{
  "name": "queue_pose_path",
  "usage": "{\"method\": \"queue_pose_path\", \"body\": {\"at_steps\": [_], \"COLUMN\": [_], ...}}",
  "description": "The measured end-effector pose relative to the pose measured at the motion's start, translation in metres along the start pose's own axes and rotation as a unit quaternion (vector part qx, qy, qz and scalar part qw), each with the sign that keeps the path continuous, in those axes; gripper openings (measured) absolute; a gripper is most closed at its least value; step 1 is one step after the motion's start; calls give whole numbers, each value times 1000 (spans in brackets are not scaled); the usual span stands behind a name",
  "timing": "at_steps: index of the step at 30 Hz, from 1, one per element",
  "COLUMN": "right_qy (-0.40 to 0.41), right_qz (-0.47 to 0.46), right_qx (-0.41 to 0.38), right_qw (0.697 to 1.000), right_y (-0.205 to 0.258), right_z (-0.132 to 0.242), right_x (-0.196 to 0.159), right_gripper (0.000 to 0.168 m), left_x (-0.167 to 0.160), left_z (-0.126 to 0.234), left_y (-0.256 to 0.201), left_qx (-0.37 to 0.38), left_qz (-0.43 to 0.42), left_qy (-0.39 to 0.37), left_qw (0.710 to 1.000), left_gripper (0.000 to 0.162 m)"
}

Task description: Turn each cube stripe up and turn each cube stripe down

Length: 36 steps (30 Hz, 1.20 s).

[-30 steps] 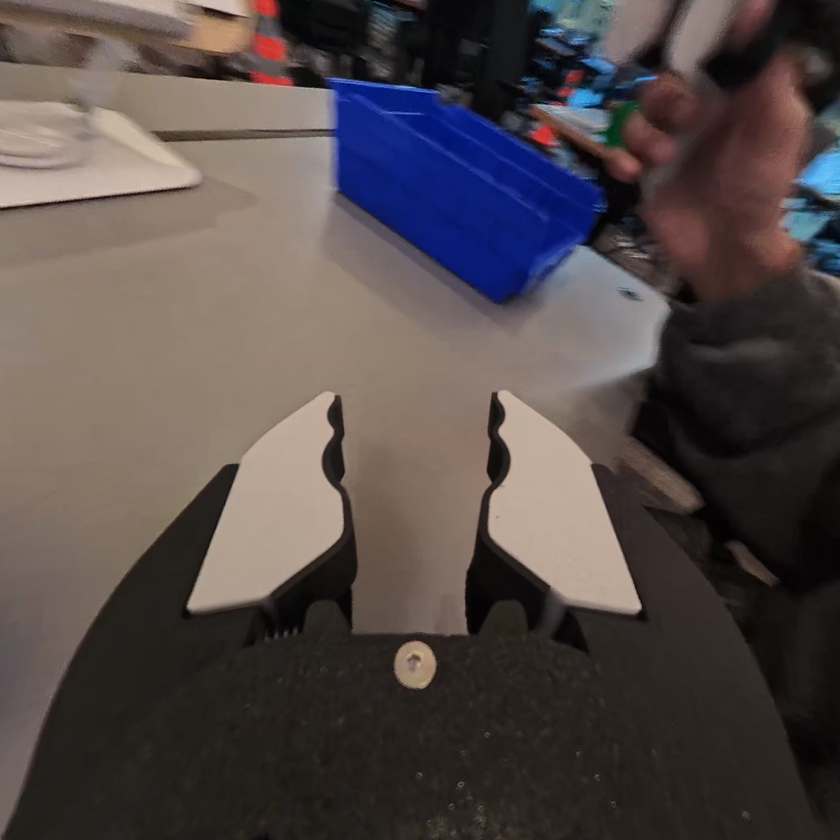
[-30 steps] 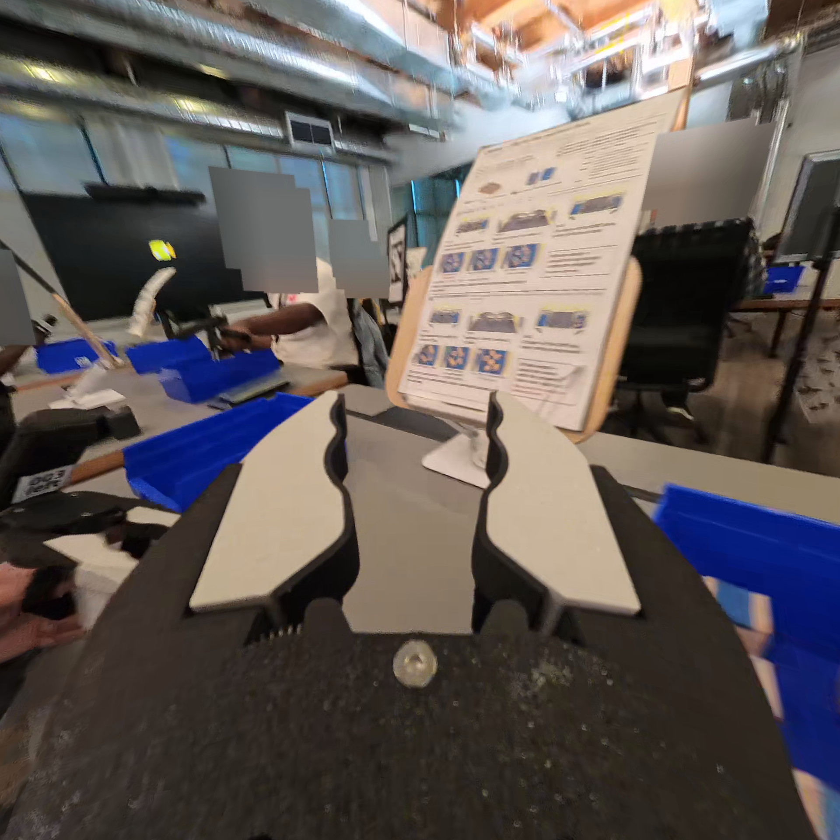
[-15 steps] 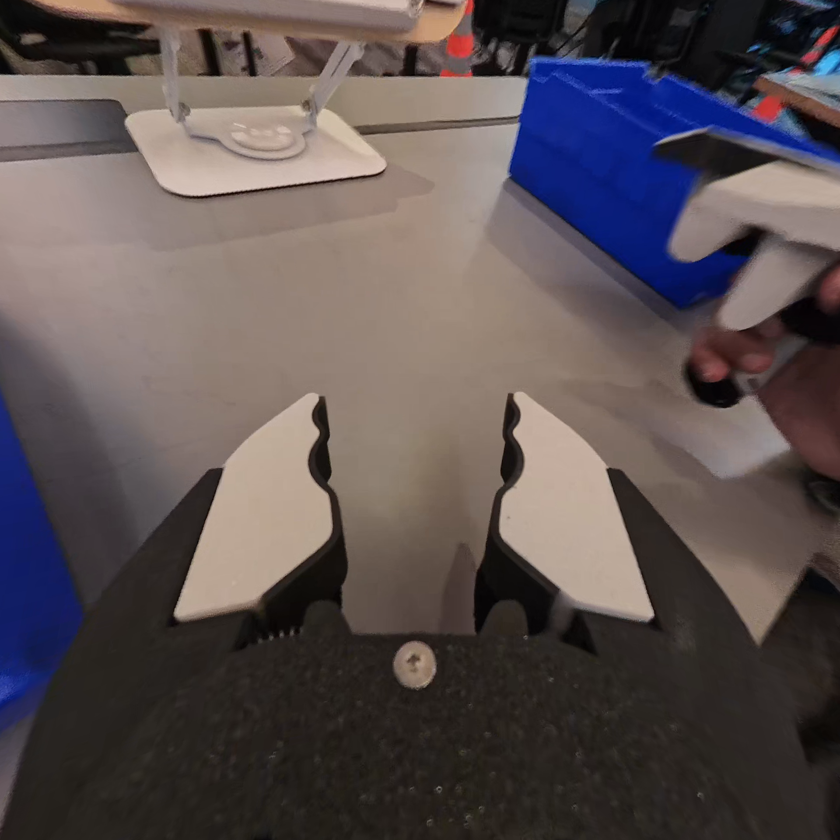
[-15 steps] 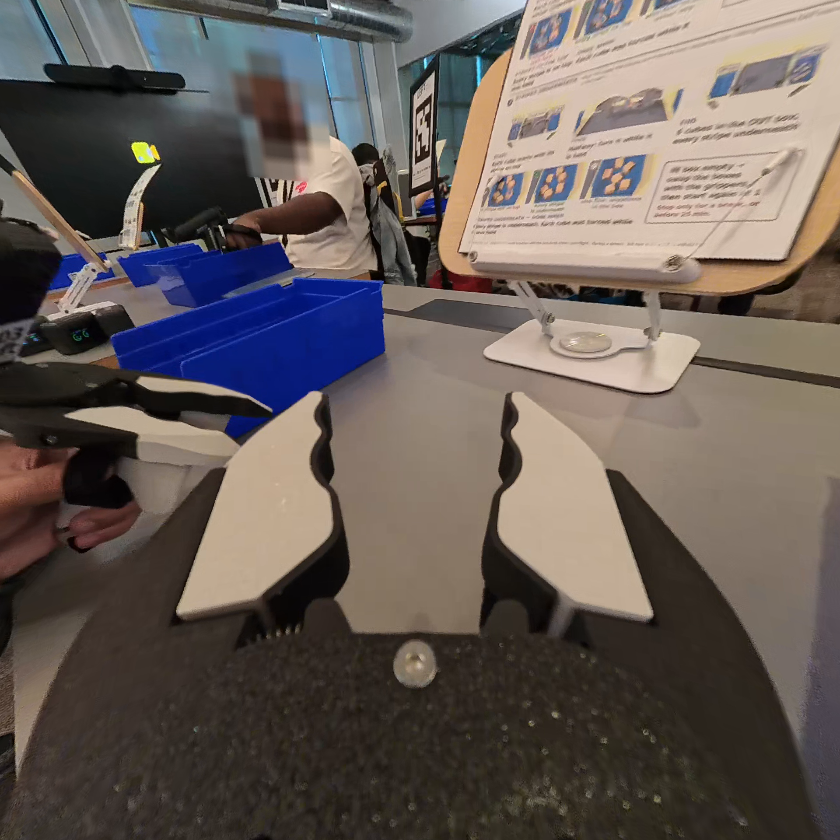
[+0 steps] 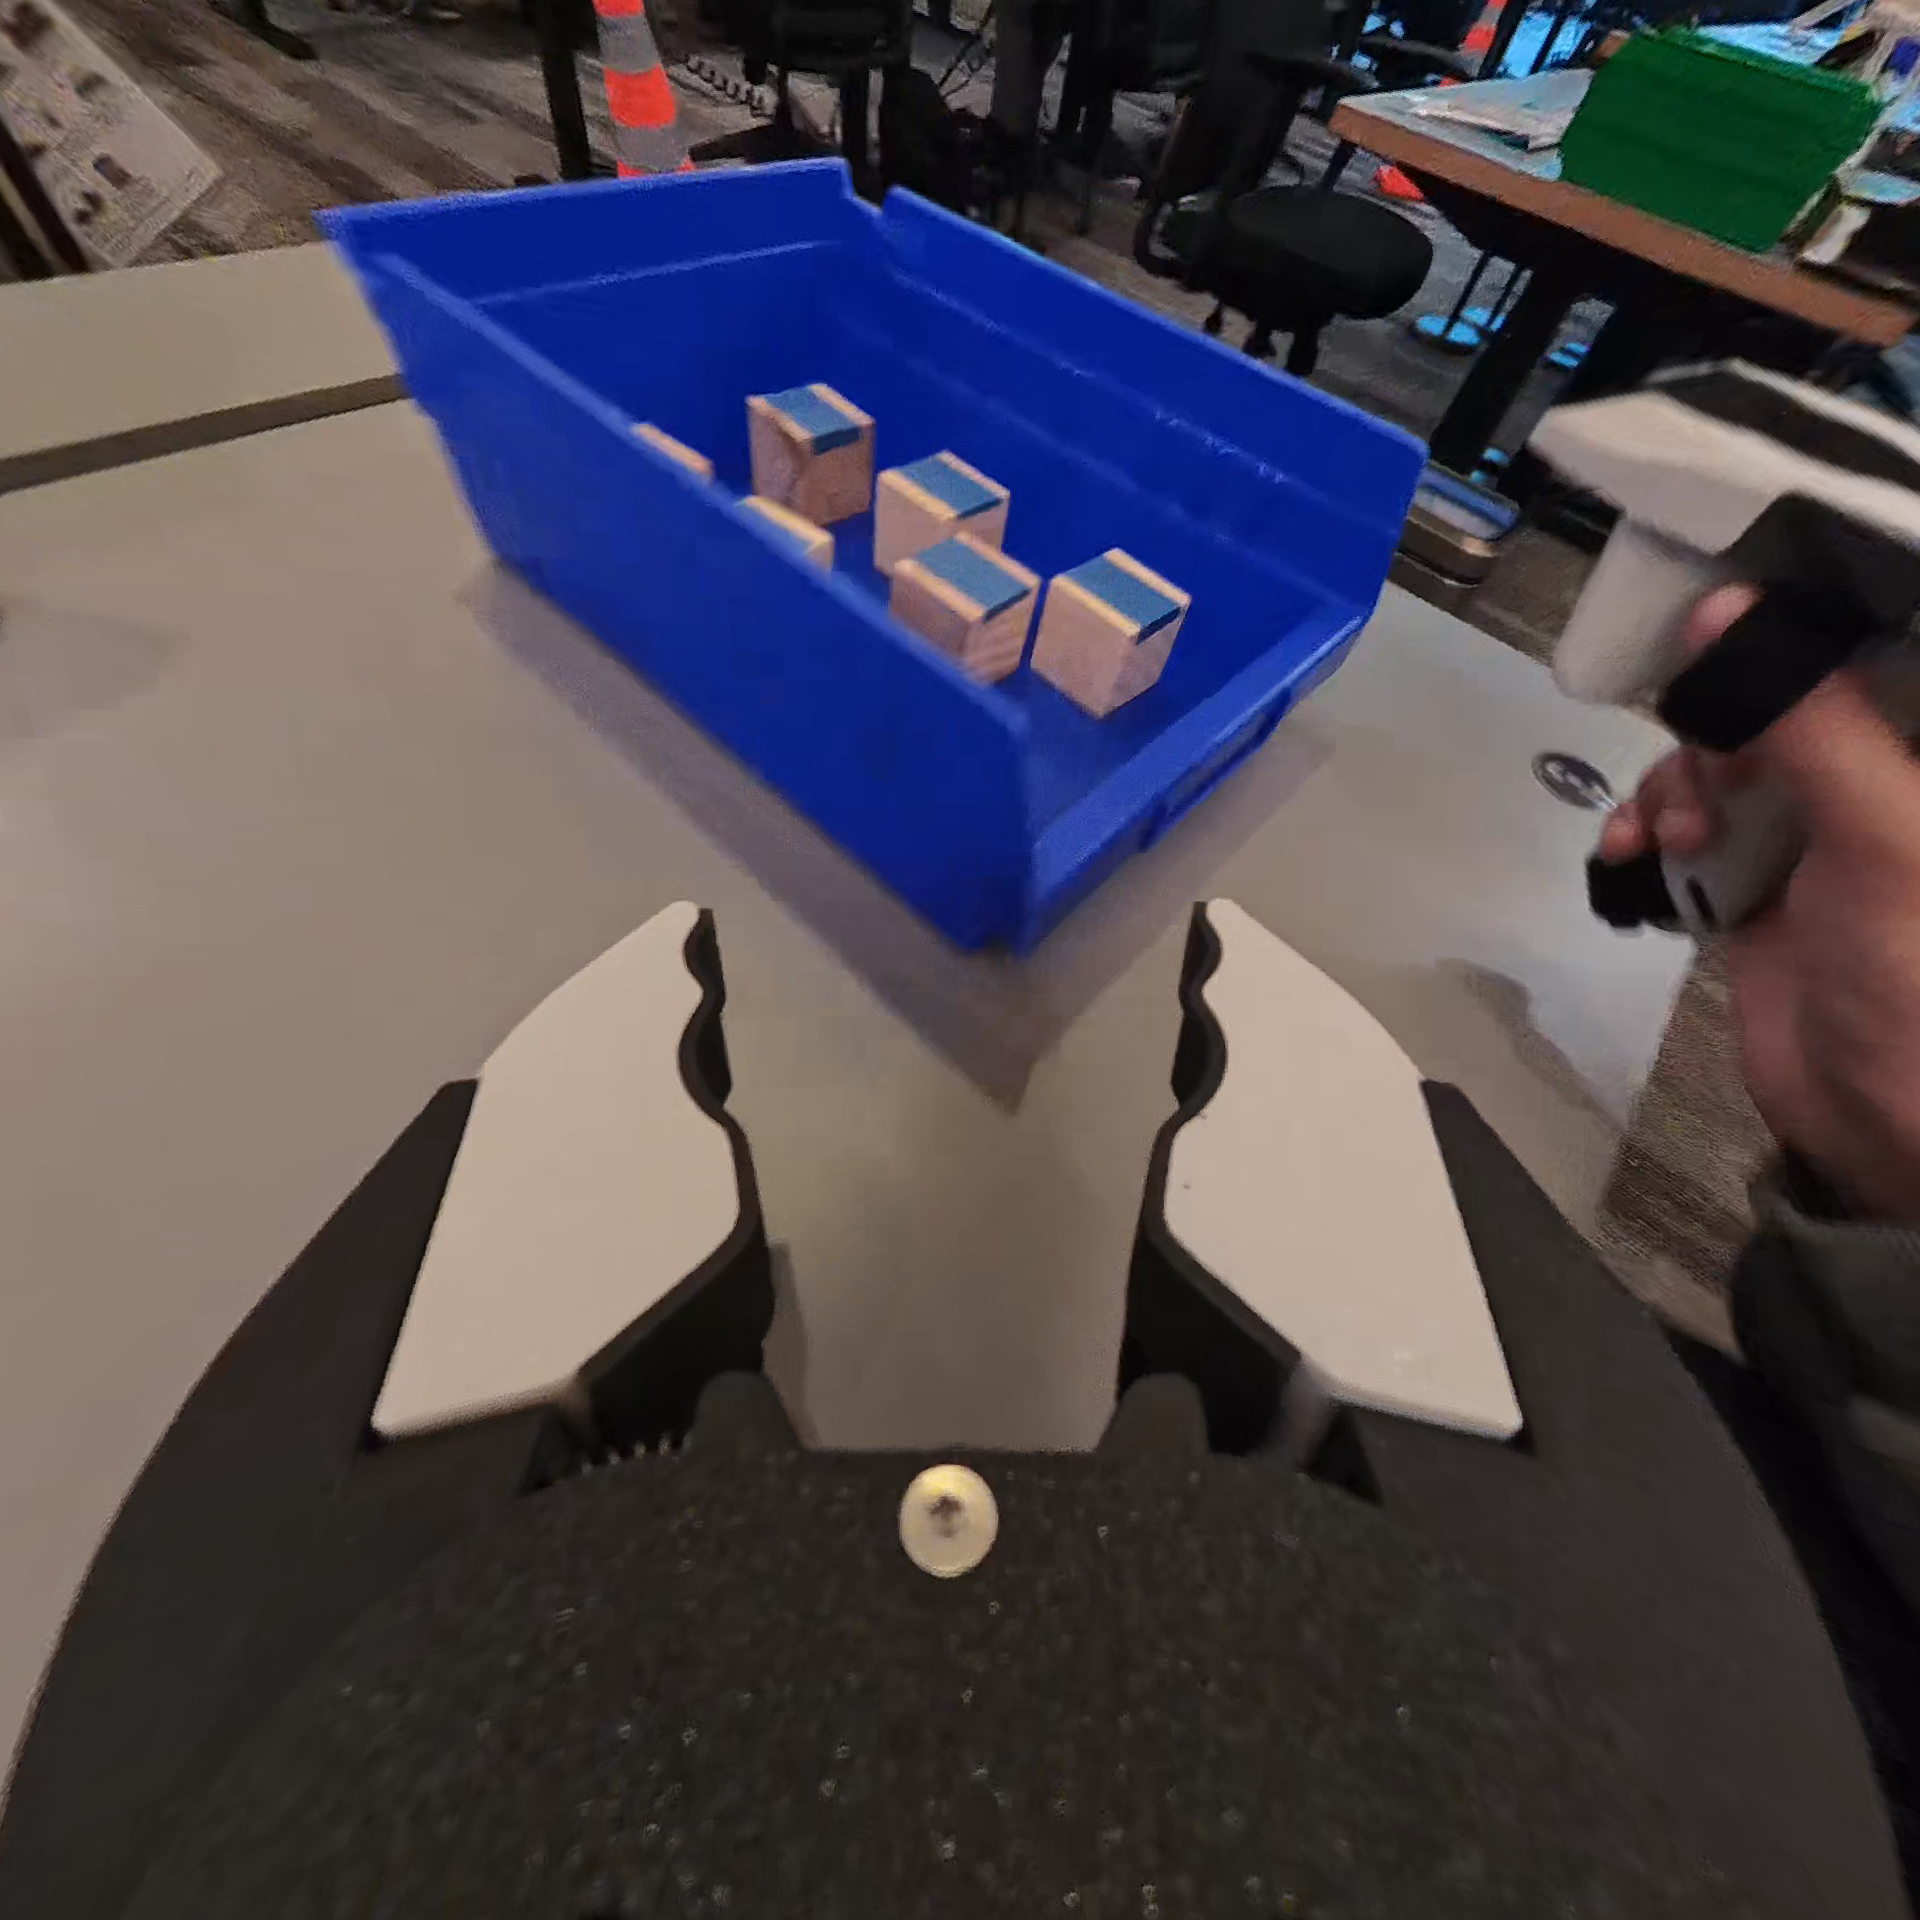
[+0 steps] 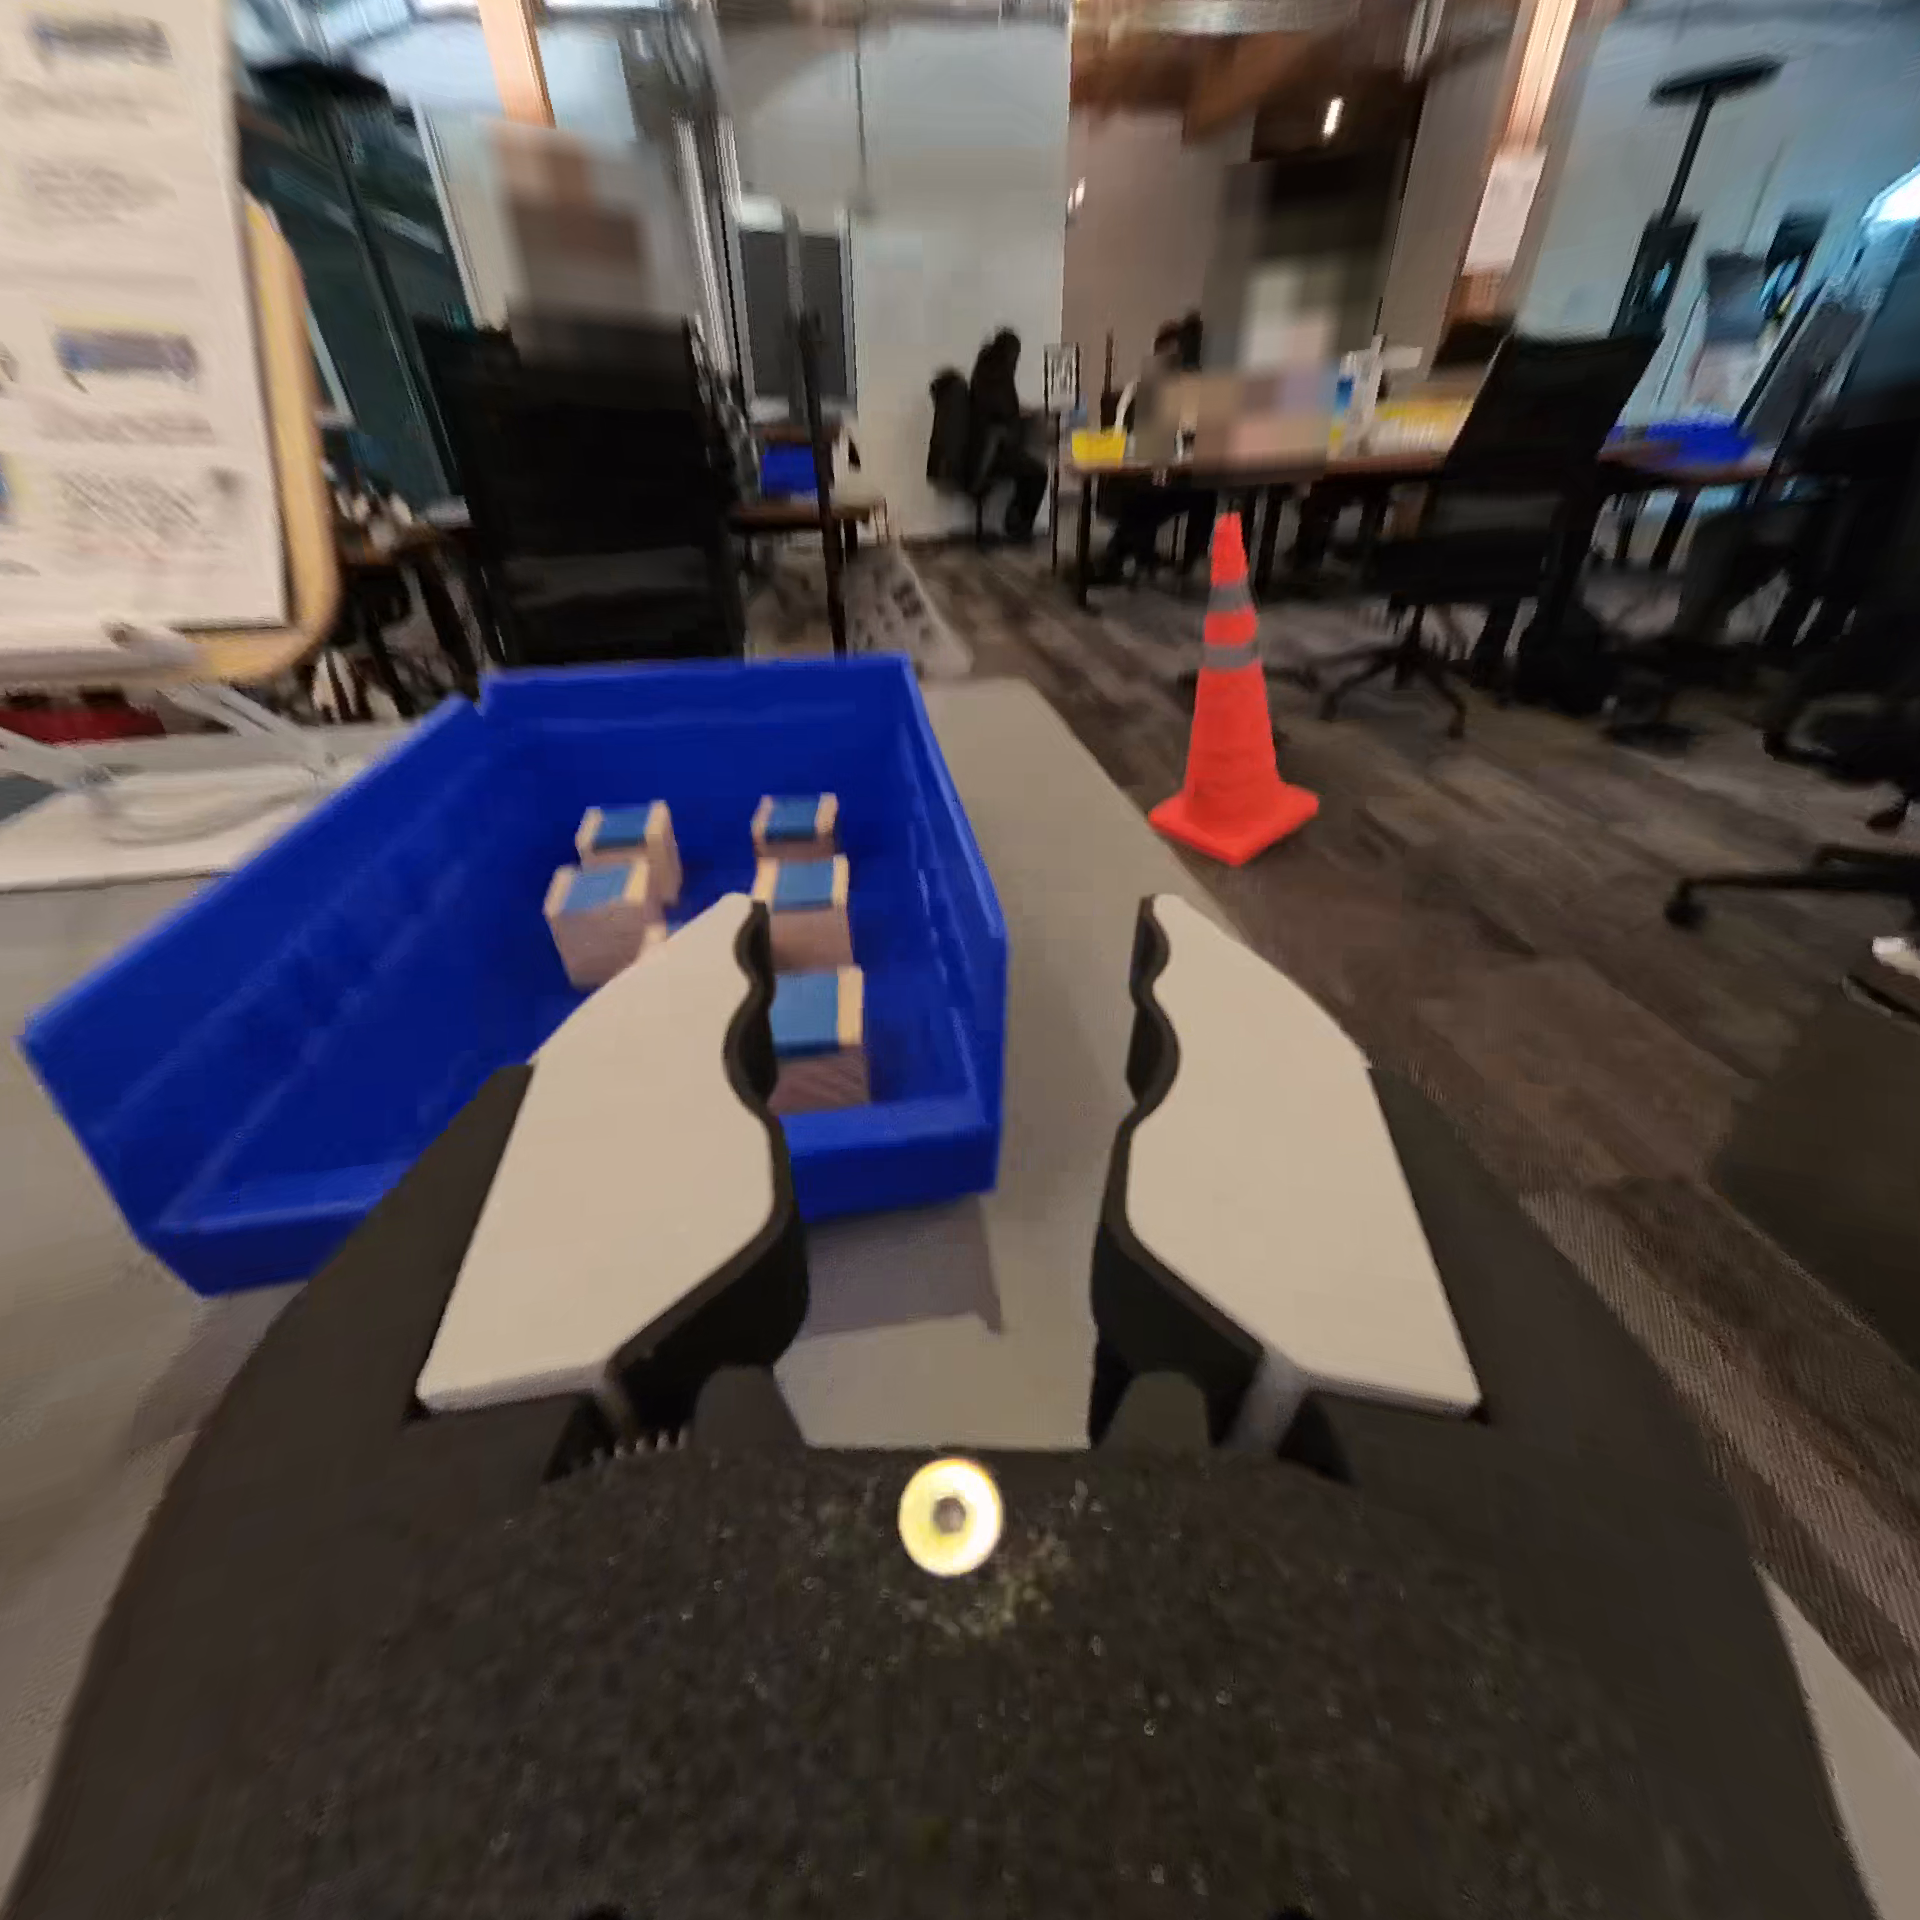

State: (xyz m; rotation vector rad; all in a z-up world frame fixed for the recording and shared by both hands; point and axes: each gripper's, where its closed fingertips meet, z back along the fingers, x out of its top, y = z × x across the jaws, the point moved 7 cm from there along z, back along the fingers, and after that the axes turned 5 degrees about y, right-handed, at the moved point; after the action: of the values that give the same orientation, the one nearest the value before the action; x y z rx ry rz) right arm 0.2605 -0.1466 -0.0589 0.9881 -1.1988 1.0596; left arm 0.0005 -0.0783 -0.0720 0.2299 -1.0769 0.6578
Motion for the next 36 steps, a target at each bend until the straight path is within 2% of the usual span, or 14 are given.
{"method": "queue_pose_path", "body": {"at_steps": [4,6,8,11,14,15,16,17,18,20,25,32,36], "right_qy": [89,105,109,110,156,166,170,173,181,198,171,164,179], "right_qz": [-20,-12,-6,9,21,13,-5,-19,-32,-27,-49,-16,14], "right_qx": [38,35,53,48,31,55,80,99,85,56,96,202,243], "right_qw": [995,994,993,993,987,985,982,980,979,978,979,965,953], "right_y": [-4,-1,6,13,21,28,35,42,47,55,103,233,305], "right_z": [-21,-29,-34,-40,-51,-53,-53,-51,-48,-39,-15,2,-10], "right_x": [-26,-31,-28,-23,-34,-37,-38,-37,-36,-33,-26,-22,-29], "right_gripper": [66,63,57,54,52,52,43,24,18,5,5,6,6], "left_x": [17,19,23,24,22,21,20,19,19,19,13,-35,-63], "left_z": [-79,-95,-91,-77,-67,-63,-61,-58,-53,-38,28,147,189], "left_y": [-15,-8,-1,17,31,34,36,37,38,39,50,111,153], "left_qx": [76,117,111,146,174,172,171,178,187,191,217,300,357], "left_qz": [-11,2,31,66,71,79,82,78,70,59,29,65,102], "left_qy": [29,44,23,14,13,11,11,10,8,2,-16,-17,-21], "left_qw": [997,992,993,987,982,982,982,981,980,980,976,952,928], "left_gripper": [89,78,49,20,8,7,7,6,5,5,6,6,5]}}
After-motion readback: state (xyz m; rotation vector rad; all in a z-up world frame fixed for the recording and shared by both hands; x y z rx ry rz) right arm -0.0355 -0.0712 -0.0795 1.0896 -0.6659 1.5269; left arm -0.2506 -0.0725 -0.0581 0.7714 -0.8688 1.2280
